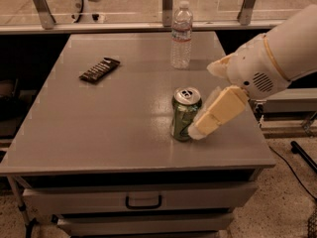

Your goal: Pick green can

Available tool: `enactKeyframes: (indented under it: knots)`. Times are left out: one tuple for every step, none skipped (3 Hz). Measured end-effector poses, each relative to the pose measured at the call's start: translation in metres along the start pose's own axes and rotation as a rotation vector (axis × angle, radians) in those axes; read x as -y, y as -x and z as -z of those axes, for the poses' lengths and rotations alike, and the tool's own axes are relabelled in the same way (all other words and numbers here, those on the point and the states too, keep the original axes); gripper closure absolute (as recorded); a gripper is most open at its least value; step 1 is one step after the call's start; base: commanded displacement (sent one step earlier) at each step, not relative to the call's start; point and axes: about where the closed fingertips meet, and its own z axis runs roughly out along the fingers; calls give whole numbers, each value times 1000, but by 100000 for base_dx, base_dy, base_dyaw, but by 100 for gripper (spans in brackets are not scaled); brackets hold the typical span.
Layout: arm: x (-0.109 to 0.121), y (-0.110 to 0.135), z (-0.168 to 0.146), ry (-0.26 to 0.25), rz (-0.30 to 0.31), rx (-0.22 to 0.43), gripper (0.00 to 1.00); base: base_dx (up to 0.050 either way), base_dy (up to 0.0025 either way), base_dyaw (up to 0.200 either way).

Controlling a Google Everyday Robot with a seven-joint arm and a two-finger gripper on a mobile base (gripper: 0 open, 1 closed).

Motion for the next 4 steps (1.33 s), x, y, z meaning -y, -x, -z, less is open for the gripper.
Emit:
enactKeyframes:
  knots:
    - [-7, 4, -24, 10, 14, 16, 0, 0, 0, 0]
    - [-9, 6, -45, 18, 23, 17, 0, 0, 0, 0]
    - [-2, 2, -61, 19, 22, 12, 0, 0, 0, 0]
    - [3, 0, -72, 20, 31, 0, 17, 0, 0, 0]
